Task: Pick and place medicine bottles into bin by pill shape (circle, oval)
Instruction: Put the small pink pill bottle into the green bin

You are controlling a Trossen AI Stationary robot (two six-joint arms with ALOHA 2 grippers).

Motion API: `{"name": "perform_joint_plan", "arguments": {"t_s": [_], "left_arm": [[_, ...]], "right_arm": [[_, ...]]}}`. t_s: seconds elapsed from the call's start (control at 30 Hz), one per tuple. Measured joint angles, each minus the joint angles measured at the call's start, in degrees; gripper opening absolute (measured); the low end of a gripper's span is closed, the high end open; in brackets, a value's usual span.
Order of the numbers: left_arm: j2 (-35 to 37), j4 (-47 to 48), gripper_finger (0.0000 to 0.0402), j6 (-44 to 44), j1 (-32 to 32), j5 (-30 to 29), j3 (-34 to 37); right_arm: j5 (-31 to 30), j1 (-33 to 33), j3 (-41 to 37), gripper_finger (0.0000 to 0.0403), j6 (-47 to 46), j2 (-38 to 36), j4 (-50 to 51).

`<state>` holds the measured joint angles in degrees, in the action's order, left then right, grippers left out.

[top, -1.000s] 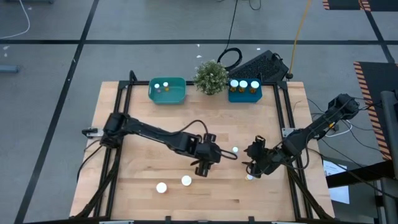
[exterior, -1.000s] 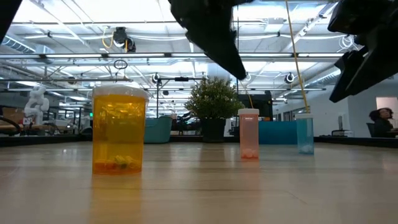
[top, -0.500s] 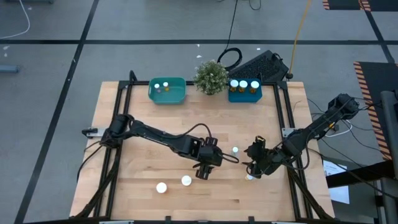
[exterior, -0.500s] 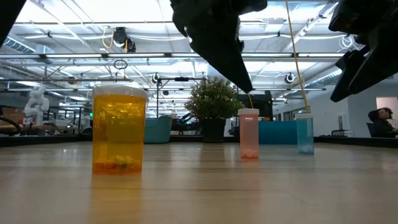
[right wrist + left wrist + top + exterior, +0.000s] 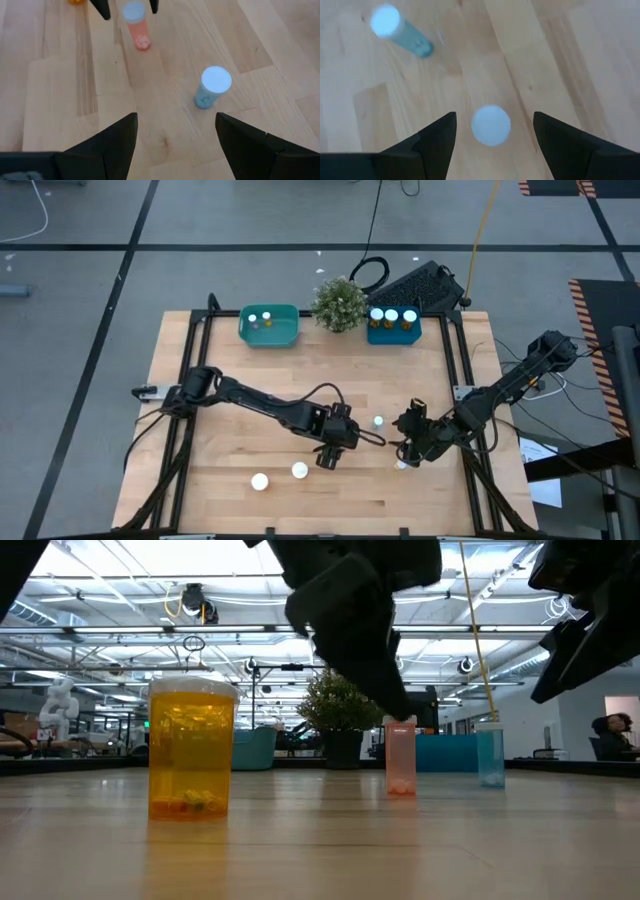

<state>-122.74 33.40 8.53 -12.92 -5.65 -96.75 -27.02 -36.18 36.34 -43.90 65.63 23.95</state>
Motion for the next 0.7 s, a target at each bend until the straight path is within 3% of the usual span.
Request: {"name": "perform_joint_plan", "arguments": {"t_s": [0.13, 0.43, 0.7], "left_arm": [[0.06, -0.48, 0.0262, 0.18, 0.12, -0.24, 0.02], [0.07, -0.25, 0.0201, 0.7, 0.51, 0.13, 0.0], [-1.24, 0.05, 0.02, 1.25, 0.47, 0.74, 0.1]], "right_arm": [[0.02, 0.01, 0.0, 0.0263, -0.01, 0.0, 0.1], [0.04, 0.0, 0.0, 0.0263, 0.0, 0.0, 0.08], [0.04, -1.07, 0.0, 0.0263, -0.38, 0.0, 0.05]]}}
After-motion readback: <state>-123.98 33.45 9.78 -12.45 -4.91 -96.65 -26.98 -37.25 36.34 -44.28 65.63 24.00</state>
